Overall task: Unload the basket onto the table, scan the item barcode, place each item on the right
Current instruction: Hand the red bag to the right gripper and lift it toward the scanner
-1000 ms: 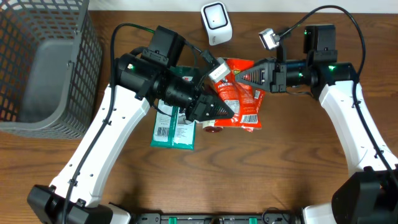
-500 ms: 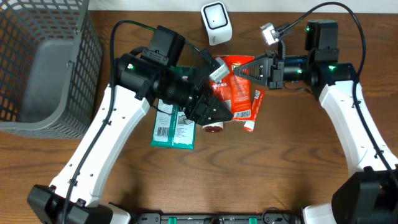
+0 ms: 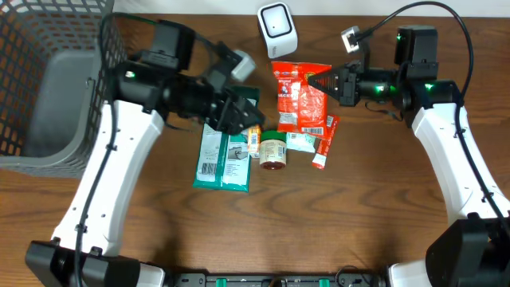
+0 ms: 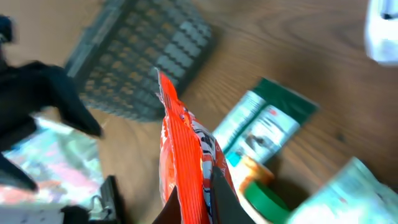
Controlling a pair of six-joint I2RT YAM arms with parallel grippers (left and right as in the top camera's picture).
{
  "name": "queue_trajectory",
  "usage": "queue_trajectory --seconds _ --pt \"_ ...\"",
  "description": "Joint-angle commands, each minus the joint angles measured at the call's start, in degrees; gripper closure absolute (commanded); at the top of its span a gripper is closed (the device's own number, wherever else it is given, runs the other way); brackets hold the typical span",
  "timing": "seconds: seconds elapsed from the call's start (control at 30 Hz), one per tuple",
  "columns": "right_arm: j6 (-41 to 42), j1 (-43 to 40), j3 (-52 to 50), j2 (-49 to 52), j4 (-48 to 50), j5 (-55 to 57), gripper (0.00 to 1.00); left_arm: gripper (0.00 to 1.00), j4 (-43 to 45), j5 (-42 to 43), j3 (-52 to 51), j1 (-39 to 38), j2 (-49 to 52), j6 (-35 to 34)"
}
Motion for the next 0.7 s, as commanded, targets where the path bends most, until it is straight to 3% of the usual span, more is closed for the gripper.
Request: queue_trajectory --seconds 0.0,0.17,0.3,0.4,0.57,0.67 --pt "2.6 0.2 3.7 -1.3 -4.3 16.0 0.99 0.31 0.3 -9.2 0.1 4.5 0.1 -9.8" --pt "0.7 3.5 12.3 -1.3 -14.1 34.0 0.99 0.31 0.3 -23.7 0.1 7.0 0.1 -20.6" --pt "0.0 8.2 23.2 -1.3 -22.7 49.0 0.99 0.31 0.9 -28.2 0.1 7.1 0.1 -21.3" --pt "-1.1 11.8 29.7 -1.3 -26.8 57.9 0.99 0.31 0.9 -37.9 0.1 7.1 0.1 -24.1" --pt "-6.5 18.3 33.6 -1.3 -24.8 71.1 0.99 0.30 1.0 -55.1 0.1 7.1 0.1 -31.8" --pt "-8.2 20.5 33.6 -1.3 -21.5 70.2 0.99 0.30 1.7 -61.7 0.1 7.1 0.1 -35.3"
